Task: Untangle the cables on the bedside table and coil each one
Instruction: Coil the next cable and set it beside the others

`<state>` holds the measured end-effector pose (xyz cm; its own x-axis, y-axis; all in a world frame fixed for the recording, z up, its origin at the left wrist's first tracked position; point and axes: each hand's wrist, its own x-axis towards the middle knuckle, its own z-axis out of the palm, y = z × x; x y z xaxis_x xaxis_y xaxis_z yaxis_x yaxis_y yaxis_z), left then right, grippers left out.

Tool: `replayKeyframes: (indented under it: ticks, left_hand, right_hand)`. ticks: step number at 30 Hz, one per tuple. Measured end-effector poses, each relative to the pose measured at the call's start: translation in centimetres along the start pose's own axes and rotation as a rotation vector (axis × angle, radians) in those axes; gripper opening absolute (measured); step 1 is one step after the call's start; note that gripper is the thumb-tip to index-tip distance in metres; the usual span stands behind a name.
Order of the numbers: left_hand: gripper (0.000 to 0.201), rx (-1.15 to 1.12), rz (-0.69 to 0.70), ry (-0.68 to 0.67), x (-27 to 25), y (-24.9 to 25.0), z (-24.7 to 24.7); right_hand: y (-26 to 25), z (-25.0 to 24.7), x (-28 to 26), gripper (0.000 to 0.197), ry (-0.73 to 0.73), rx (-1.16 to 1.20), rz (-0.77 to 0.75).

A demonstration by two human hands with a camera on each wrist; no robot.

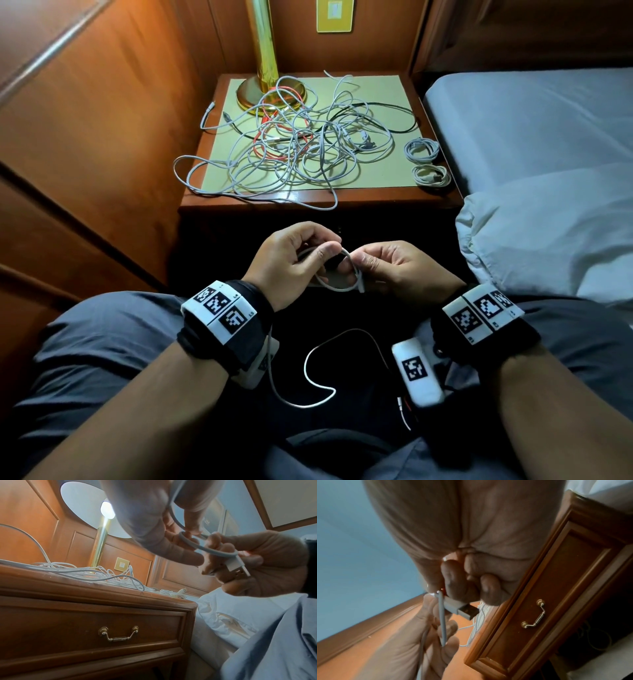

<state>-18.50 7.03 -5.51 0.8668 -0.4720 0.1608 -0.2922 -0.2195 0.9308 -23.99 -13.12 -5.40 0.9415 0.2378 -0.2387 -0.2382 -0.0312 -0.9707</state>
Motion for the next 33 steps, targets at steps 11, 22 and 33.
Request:
replayKeyframes:
  ticks: [11, 22, 33]
  left_hand:
    - [0.008, -0.123, -0.198, 0.038, 0.9, 0.9, -2.9]
    - [0.023, 0.497, 0.302, 0.112, 1.1, -1.0, -3.7]
    - [0.007, 0.225, 0.313, -0.06, -0.1, 0.6, -0.3]
  right_hand:
    - [-1.3, -1.0, -0.6, 0.015, 0.157, 0.479, -0.035]
    - [-1.1, -1.6, -0.7, 0.019, 0.448, 0.233, -0.243]
    - [0.8, 0.1, 0.0, 0.012, 0.263, -0.533, -0.25]
